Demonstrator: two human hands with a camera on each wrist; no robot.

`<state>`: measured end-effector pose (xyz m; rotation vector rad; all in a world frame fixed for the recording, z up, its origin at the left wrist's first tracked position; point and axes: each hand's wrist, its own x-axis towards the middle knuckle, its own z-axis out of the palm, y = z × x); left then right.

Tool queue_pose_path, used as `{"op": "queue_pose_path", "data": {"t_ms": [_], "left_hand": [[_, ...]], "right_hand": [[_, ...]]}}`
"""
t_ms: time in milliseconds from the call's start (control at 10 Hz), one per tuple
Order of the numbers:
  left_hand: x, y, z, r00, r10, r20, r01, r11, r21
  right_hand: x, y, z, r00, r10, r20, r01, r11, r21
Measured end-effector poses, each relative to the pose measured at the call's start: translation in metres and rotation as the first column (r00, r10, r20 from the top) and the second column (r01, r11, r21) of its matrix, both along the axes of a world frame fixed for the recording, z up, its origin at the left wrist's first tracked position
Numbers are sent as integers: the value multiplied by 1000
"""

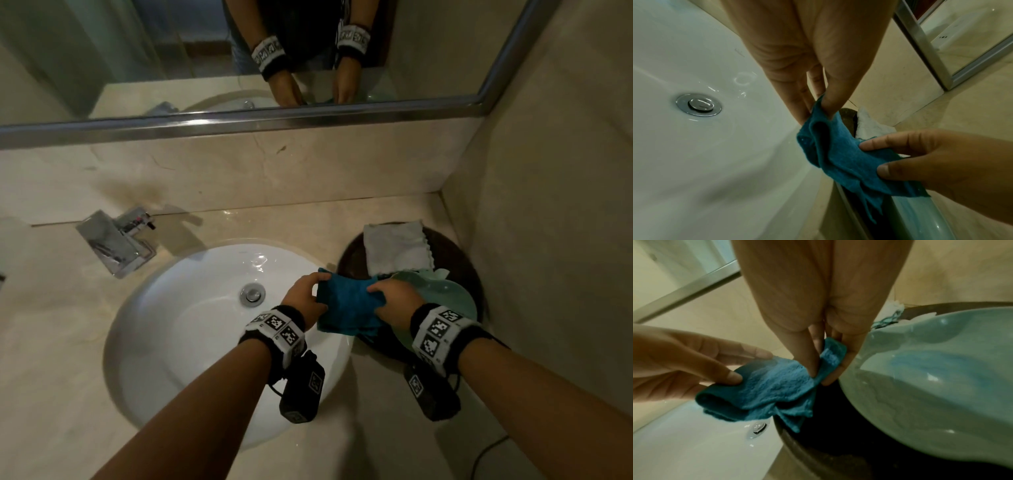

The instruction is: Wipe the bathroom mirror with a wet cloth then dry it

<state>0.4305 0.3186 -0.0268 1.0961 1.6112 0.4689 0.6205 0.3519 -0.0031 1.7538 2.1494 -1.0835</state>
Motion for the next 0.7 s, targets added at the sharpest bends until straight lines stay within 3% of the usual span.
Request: {"op": "queue_pose_path", "data": {"t_ms": [200,400,700], "left_hand": [[19,10,-4,998,-58,6,58,998,31],[30,8,-6,953,-213,-215,233,970,72],[7,-3,12,925,-226,-307,236,972,-4]], "right_hand": [[11,8,3,999,-16,28,13,995,98],[22,5,3,1000,-14,24,12,998,67],[23,-3,9,995,-14,96,5,996,93]]}}
